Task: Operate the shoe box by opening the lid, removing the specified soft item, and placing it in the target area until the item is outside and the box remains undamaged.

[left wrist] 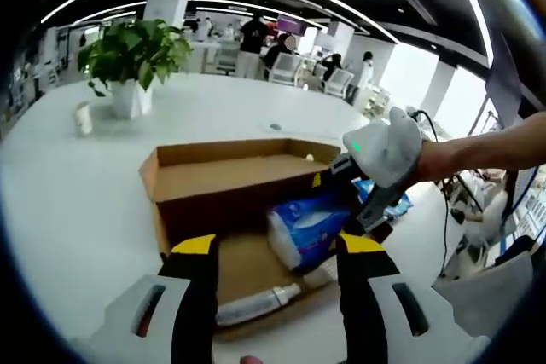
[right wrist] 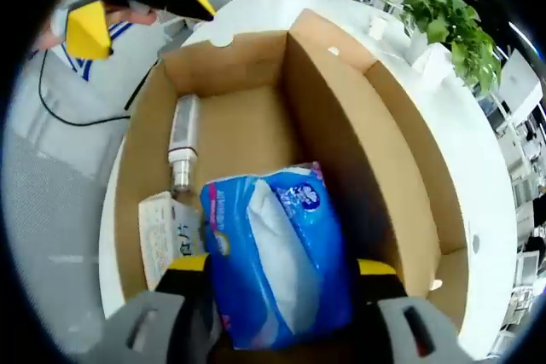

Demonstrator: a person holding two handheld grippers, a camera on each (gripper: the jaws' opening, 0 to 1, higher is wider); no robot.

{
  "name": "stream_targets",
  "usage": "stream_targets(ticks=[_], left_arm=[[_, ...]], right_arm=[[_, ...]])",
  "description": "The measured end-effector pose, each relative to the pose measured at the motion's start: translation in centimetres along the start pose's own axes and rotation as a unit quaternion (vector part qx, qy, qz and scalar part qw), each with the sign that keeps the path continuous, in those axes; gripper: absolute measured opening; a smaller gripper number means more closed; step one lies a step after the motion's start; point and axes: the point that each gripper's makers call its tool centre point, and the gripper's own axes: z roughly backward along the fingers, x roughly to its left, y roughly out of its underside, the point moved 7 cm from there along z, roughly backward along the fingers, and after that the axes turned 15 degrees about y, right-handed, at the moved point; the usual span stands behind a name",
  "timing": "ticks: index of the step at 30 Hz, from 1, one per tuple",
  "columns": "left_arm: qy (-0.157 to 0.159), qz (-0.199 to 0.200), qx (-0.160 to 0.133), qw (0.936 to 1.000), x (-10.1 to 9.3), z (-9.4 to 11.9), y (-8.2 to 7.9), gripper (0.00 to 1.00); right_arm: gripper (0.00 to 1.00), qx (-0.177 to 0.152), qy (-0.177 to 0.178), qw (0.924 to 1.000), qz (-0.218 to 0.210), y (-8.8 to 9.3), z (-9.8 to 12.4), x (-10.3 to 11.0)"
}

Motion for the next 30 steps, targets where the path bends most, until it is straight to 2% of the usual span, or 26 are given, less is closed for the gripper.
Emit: stream_targets(ticks=[4,8,12,18,21,24,28,30], left_arm=[[0.005,-0.008,0.012,0.9999,-0.4,-0.2,0.2,0.59],[0.005,-0.033,0.041,0.9986,-1.0,-0.5,0.8,0.62],[0.013,-0.030,0.044,0.9985,-1.6,-0.4,1.0,0.65],[0.009,-0.025,0.039,0.9989,-1.2,-0.3,1.0,0.69],[0.010,-0.029,0.045,0.9985,-1.2,-0.3,1.1,0.71],[0.012,-0.045,0.064,0.9969,-1.4,-0.6,1.5,0.74],[0.012,-0.071,0.092,0.9931,-1.8,-1.0,1.8,0.75],[0.015,-0.075,0.096,0.9924,-2.0,-1.2,1.9,0.77]], right_arm=[[0.62,0.006,-0.007,0.9998,0.017,-0.1,-0.9,-0.2],[0.63,0.016,-0.010,0.9994,0.029,-0.1,-1.8,0.0],[0.63,0.022,-0.014,0.9992,0.031,-0.4,-1.6,0.8],[0.62,0.042,-0.017,0.9987,0.023,-0.3,-2.7,1.0],[0.63,0.050,-0.012,0.9984,0.026,-0.5,-2.5,1.2],[0.62,0.049,-0.016,0.9984,0.022,-0.2,-2.4,0.8],[0.60,0.046,-0.014,0.9986,0.022,-0.3,-2.5,1.3],[0.59,0.041,-0.013,0.9989,0.018,-0.2,-2.7,1.1]])
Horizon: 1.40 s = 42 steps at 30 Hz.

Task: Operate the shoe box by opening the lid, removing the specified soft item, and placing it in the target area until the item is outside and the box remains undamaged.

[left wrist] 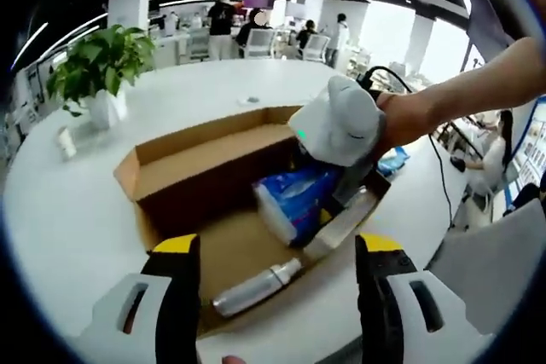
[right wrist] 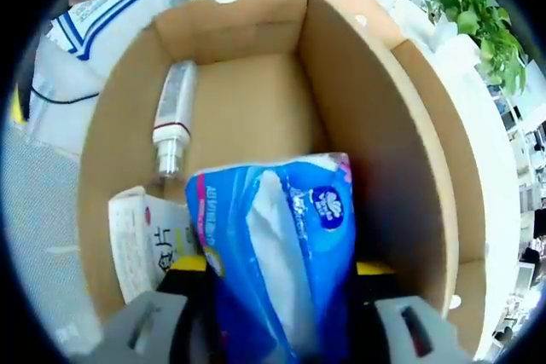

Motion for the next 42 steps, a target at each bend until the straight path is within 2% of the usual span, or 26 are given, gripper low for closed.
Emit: stream_targets(ticks=[17,22,24,32,35,42], left_arm=[[0.017,0.013,-0.002,0.9998,0.0,-0.3,0.3,0.79],[0.017,0.030,-0.020,0.9992,0.6,0.1,0.2,0.78],[0.018,0.036,-0.025,0.9989,0.5,0.2,0.2,0.78],[0.017,0.035,-0.021,0.9990,0.3,0.1,0.3,0.78],[0.017,0.036,-0.020,0.9990,0.3,0.1,0.3,0.77],[0.017,0.037,-0.019,0.9990,0.2,0.1,0.4,0.77]], right_arm=[[0.39,-0.023,0.020,0.9992,-0.026,0.3,0.2,0.3],[0.35,-0.036,0.032,0.9981,-0.037,0.3,0.9,0.8],[0.34,-0.042,0.037,0.9975,-0.044,0.3,0.8,0.7],[0.32,-0.062,0.045,0.9951,-0.063,-0.3,3.3,1.5],[0.32,-0.069,0.039,0.9947,-0.065,-0.3,2.8,1.5],[0.32,-0.085,0.043,0.9932,-0.067,-0.6,3.3,0.9]])
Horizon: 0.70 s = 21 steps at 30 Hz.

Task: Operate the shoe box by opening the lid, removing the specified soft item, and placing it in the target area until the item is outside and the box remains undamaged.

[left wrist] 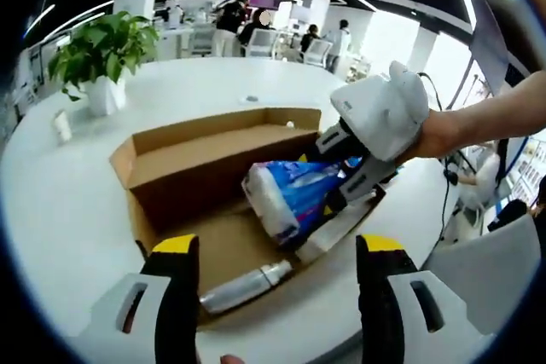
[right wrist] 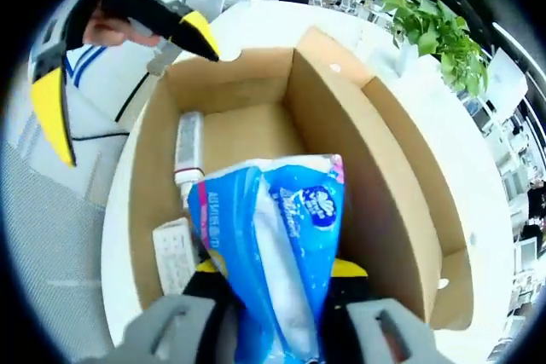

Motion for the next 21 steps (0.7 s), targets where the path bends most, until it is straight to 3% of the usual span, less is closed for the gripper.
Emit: stream_targets(ticks=[21], left_arm=[[0.003,-0.002,0.006,1.0000,-0.5,-0.2,0.1,0.77]], right_arm=[[0.33,-0.035,0.014,0.9992,0.017,-1.7,4.4,-0.8]])
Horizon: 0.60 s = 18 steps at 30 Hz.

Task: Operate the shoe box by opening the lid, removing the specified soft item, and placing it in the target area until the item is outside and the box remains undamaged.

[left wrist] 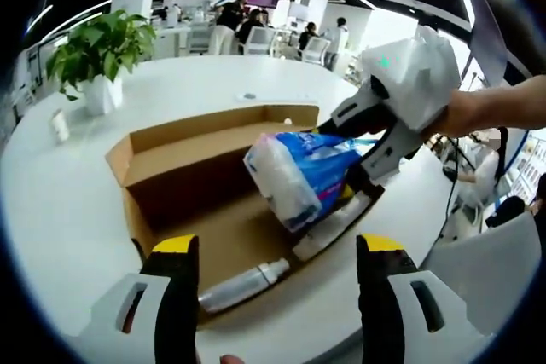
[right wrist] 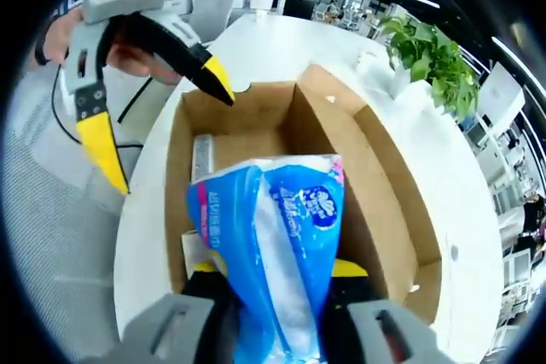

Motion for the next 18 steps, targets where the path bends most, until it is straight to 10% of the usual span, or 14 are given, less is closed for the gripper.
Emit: stream_targets(ticks=[18], left_arm=[[0.007,-0.009,0.006,0.9999,-0.1,-0.3,0.3,0.78]], right_arm=[[0.33,-0.024,0.018,0.9994,0.017,-1.4,3.8,-1.8]])
